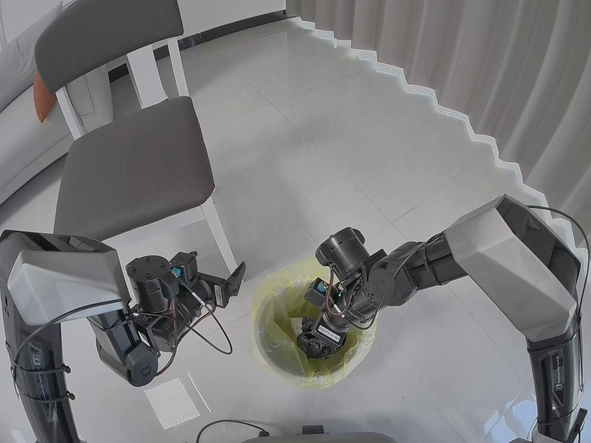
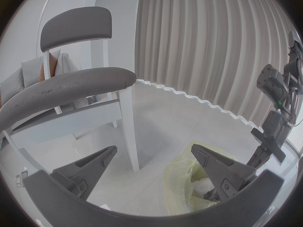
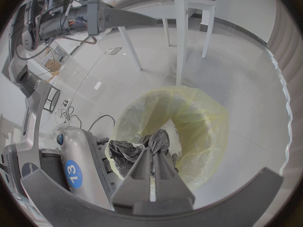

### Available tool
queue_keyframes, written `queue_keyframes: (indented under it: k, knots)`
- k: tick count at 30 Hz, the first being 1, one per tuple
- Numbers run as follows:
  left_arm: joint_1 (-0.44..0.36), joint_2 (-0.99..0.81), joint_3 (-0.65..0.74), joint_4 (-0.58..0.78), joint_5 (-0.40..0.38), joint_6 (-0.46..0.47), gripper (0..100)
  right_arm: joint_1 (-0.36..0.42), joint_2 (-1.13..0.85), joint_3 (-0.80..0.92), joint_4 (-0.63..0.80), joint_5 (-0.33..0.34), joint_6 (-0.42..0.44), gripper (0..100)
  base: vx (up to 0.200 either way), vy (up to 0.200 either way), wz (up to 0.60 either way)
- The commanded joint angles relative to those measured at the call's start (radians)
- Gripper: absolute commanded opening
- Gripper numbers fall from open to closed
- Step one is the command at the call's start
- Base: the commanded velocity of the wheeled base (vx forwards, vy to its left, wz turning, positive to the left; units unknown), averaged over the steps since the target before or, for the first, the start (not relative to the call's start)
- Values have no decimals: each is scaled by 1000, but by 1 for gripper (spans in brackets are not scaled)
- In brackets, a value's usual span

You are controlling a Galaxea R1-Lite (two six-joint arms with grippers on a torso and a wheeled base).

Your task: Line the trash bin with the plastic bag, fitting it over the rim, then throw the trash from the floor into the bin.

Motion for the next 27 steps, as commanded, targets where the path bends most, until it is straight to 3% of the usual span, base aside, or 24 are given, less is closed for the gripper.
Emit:
queue_keyframes:
  k: [1,17,27]
  knots:
    - [5,5,0,-16,-1,0,100,-1,47,-18,-4,0,4,100,0,0,0]
    - [-17,73,40,-16,-4,-2,100,-66,-41,0,-4,0,21,100,0,0,0]
    - [-21,263,-239,19,6,-29,100,-245,-238,102,-7,13,58,100,0,0,0]
